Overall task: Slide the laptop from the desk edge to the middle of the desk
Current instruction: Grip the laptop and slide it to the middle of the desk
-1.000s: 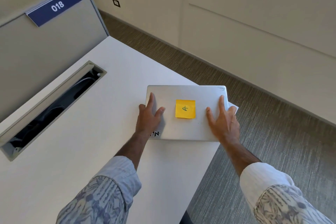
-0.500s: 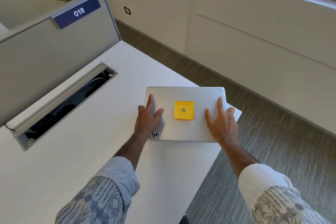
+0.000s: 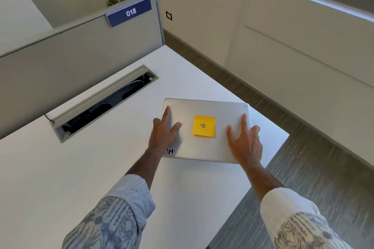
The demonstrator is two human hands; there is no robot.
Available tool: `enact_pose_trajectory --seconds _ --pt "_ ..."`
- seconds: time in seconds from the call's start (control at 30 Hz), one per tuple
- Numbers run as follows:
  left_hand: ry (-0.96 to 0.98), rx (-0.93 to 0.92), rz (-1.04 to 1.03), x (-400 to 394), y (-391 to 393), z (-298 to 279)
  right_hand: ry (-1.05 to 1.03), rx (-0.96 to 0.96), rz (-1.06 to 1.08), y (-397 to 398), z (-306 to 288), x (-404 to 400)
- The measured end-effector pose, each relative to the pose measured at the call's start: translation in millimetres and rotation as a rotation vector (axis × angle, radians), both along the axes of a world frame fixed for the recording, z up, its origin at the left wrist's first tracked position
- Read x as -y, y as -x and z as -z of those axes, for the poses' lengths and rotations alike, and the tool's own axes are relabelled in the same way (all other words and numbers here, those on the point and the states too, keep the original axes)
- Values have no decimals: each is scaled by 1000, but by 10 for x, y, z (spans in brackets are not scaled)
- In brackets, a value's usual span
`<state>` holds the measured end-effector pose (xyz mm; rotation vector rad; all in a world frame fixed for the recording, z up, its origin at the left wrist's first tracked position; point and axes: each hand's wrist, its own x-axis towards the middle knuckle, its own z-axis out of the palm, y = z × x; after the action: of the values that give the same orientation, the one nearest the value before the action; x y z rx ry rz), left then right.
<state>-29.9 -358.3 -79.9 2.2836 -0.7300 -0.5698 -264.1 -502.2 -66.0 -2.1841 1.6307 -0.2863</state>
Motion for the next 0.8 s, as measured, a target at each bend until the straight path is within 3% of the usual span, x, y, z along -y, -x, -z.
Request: enact_pose_trajectory --seconds 0.8 --pt "-78 -9 -269 -1834 -705 -108 23 -6 -266 -1179 94 -1255"
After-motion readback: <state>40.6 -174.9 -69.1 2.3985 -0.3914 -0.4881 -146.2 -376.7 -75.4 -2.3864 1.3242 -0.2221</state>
